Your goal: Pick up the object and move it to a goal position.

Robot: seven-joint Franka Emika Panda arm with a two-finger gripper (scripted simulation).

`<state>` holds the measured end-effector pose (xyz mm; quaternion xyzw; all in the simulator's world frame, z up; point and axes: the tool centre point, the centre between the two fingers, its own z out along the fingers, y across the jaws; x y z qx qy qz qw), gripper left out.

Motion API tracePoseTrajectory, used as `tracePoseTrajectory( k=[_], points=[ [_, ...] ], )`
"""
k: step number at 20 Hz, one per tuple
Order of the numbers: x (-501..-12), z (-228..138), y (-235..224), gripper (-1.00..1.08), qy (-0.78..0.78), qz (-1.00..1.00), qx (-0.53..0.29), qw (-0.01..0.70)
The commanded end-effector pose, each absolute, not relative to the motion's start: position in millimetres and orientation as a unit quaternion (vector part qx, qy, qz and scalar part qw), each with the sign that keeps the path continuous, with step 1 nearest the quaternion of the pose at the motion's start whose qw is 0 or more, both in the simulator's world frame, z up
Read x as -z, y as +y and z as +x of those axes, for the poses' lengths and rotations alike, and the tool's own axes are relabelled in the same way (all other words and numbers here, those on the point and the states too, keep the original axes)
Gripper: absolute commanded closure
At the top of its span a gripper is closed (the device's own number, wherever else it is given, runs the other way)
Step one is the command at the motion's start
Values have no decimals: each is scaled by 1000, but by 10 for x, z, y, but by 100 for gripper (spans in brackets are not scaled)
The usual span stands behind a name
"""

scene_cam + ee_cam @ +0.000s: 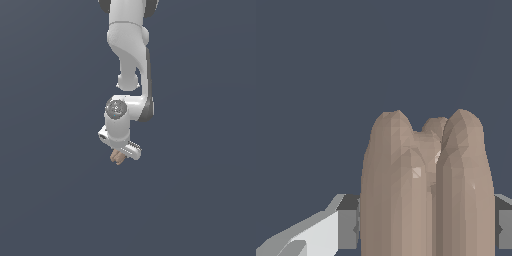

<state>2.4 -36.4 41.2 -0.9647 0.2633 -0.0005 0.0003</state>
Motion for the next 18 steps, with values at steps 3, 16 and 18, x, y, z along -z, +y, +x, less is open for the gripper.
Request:
tracePoseTrajectory(
  k=[3, 16, 18],
  points=[
    [-403, 20, -371, 108, 264, -965, 0, 0],
    [-744, 76, -520, 108, 264, -965, 0, 0],
    [-884, 99, -585, 108, 264, -965, 0, 0]
  ],
)
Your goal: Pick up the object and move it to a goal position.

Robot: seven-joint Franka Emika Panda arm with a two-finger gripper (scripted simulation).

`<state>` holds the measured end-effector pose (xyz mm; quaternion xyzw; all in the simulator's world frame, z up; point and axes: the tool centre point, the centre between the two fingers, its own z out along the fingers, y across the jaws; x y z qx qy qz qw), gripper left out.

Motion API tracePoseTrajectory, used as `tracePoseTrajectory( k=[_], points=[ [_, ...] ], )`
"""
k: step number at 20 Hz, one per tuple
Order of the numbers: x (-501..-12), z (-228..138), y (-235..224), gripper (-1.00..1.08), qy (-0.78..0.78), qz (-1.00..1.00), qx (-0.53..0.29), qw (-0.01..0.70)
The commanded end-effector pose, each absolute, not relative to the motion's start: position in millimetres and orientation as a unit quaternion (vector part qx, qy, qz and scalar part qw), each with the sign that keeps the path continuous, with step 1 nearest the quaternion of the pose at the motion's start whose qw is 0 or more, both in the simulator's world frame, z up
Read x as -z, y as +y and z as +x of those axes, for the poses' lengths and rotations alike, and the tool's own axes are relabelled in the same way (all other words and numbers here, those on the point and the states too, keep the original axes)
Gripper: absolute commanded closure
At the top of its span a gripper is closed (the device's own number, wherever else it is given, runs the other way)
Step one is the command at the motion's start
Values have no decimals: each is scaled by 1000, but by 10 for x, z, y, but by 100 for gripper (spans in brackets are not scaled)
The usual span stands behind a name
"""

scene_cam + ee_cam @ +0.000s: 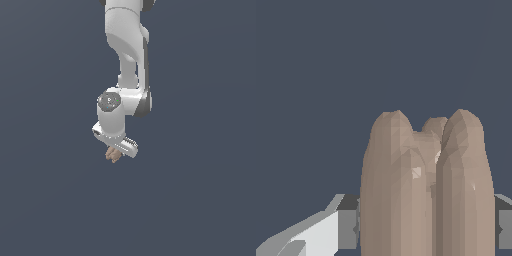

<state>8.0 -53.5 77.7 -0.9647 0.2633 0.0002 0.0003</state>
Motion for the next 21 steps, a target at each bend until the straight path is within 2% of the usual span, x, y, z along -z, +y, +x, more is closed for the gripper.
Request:
tracePoseTrajectory(
  k=[1, 11, 21],
  points=[
    [-960, 112, -624, 108, 264, -965, 0, 0],
    [-1737, 261, -988, 108, 264, -965, 0, 0],
    [-1971, 330, -1102, 108, 264, -965, 0, 0]
  ],
)
